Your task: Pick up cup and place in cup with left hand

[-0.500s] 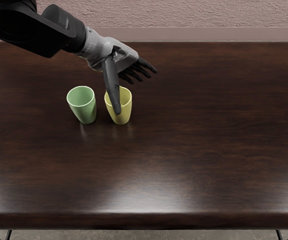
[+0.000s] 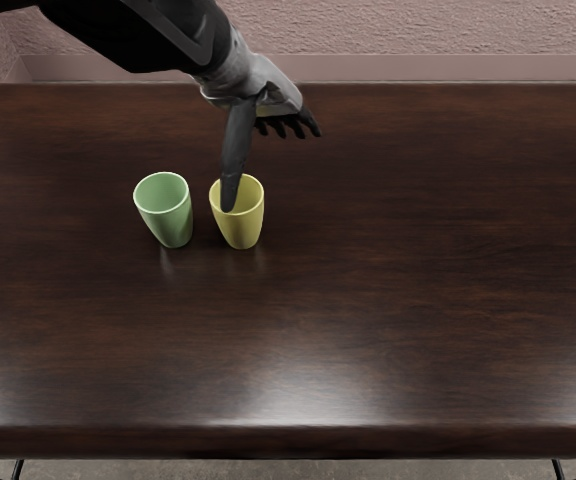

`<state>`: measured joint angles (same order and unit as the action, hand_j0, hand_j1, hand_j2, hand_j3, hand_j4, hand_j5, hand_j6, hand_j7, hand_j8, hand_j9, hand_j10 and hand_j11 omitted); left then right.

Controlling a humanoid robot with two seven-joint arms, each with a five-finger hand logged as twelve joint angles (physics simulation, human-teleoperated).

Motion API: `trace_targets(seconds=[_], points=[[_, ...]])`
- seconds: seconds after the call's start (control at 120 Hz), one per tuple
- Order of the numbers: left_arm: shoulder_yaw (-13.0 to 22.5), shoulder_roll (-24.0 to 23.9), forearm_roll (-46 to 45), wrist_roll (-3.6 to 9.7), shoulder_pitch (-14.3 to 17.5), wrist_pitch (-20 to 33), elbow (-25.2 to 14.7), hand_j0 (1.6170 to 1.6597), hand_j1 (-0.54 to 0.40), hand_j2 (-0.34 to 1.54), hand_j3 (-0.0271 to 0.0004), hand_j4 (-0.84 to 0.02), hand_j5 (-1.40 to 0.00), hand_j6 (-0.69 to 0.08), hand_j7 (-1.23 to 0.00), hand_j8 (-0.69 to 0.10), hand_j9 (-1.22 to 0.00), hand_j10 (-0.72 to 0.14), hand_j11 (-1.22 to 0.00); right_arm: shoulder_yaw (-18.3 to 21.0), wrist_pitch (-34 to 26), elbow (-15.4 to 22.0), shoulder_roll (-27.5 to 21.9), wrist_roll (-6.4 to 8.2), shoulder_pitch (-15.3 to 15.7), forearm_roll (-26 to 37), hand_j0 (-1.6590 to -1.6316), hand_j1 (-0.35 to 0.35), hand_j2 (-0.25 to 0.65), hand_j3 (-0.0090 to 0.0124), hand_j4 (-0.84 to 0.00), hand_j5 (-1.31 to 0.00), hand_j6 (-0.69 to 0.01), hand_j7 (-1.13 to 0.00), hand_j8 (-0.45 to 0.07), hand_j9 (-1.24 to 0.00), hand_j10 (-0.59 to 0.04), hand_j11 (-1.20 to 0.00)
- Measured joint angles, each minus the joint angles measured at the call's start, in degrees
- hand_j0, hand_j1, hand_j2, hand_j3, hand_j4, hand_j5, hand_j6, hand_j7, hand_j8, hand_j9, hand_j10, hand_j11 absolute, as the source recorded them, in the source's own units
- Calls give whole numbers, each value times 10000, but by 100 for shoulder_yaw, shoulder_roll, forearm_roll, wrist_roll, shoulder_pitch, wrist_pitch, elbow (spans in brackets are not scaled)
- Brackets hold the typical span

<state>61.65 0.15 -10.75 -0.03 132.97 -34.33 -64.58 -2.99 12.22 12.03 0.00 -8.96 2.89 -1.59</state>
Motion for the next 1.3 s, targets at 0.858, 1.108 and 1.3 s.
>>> trace_targets(seconds=[0.858, 1.108, 1.3], points=[[-960, -15, -904, 1189, -1695, 6132, -1534, 16581, 3417, 15, 0, -67, -83, -70, -82, -69, -82, -66, -82, 0, 0, -1, 0, 0, 1, 0, -16581, -3312, -31, 0, -147, -192, -146, -193, -147, -192, -147, -192], [-1003, -15, -847, 1168, -2018, 6211, -1481, 16581, 3217, 49, 0, -232, -299, -235, -298, -234, -298, -232, -298, 0, 0, 0, 0, 0, 1, 0, -16581, -3310, -32, 0, -148, -194, -147, -194, -148, -194, -148, -194], [-1013, -15, -824, 1164, -2089, 6222, -1468, 16581, 2302, 201, 0, -995, -1291, -998, -1290, -997, -1290, -995, -1290, 0, 0, 1, 0, 0, 1, 0, -16581, -3311, -32, 0, -148, -193, -147, -194, -147, -193, -148, -193]])
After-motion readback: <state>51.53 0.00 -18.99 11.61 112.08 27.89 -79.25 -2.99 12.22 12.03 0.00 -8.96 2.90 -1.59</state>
